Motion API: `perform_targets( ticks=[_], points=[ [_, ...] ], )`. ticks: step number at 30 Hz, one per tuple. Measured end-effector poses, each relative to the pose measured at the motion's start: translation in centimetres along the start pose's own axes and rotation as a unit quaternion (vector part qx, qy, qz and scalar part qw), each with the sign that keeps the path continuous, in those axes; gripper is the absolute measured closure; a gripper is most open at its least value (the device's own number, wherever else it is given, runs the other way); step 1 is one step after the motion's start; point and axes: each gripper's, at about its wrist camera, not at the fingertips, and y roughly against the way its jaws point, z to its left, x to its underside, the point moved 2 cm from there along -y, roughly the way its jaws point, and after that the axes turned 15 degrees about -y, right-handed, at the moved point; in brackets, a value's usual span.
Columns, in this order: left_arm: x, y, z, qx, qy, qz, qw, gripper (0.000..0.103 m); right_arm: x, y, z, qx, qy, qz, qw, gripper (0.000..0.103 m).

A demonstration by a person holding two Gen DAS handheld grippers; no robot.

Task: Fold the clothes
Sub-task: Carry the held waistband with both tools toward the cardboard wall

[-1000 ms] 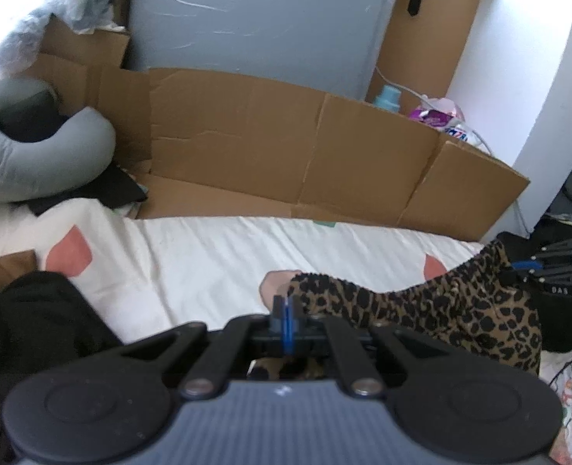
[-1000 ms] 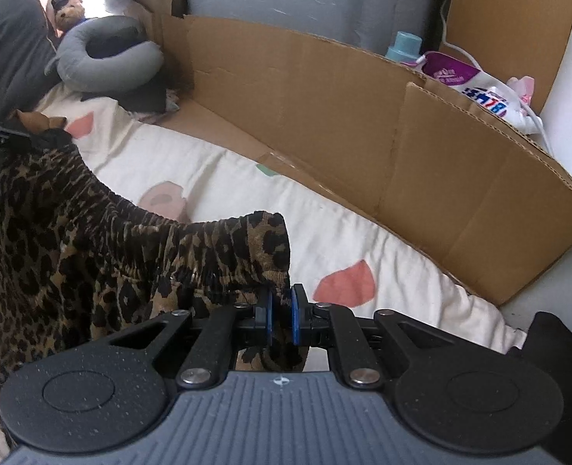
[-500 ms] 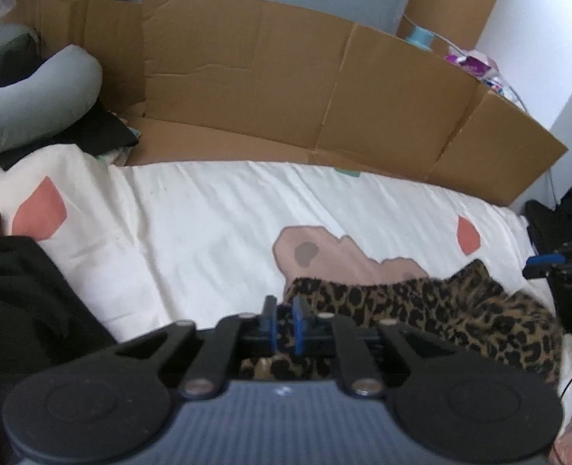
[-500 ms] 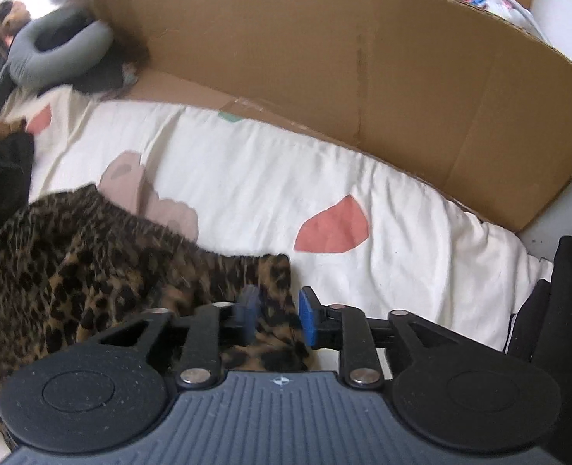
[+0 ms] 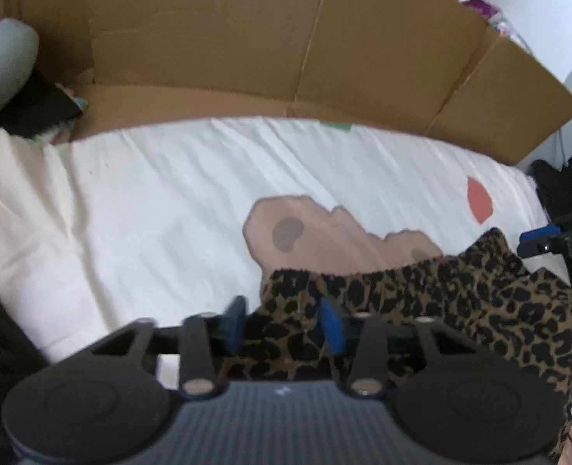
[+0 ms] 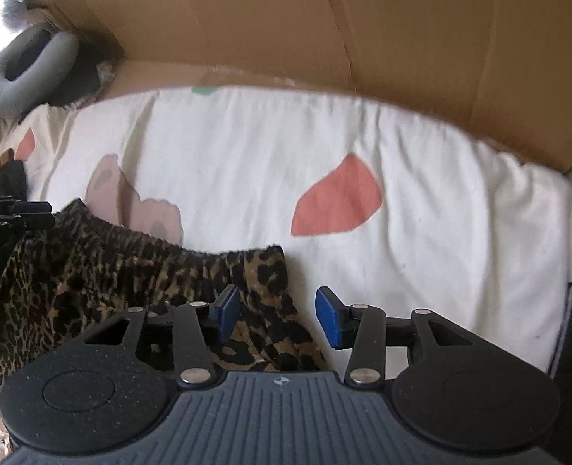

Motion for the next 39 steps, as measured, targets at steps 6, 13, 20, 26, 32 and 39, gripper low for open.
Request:
perform_targets(
  ticks=[6,13,20,26,32,39],
  points=[
    [0.9,-1.6,-0.7,0.015,-0.012,0.019,0.9996,0.041,0.9,-2.6,0.4,-0.012,0.008,0.032,0.999,0.052],
    [1.1,-1.3,-0.9,0.005,-0.028,0.02,0.9994,0.076,0.9,-2.5,1.3,-0.007,0.045,0.016,0.999,0.088],
    [0.7,0.6,-0.5,-0.014,-0.033,-0.011,0.9993,0.088,-0.1,0.1,2.2,0.0,0.075,-0.038,0.997,0.093],
    [-0.7,2.4,-0.1,-0.045,-0.04,-0.044,0.9972,0.09,-1.6,2.1,4.5,0.015,0.109,-0.086,0.99,0.093],
    [-1.5,2.6,0.5,-0.045,-0.032,-0.045,0.9975,0.089,-3.4,3.7,6.6,0.028,0.129,-0.127,0.983,0.093],
    [-2.5,2.9,1.3,-0.045,-0.023,-0.046,0.9977,0.079,-4.4,2.2,6.9,0.047,0.121,-0.116,0.985,0.093]
  ],
)
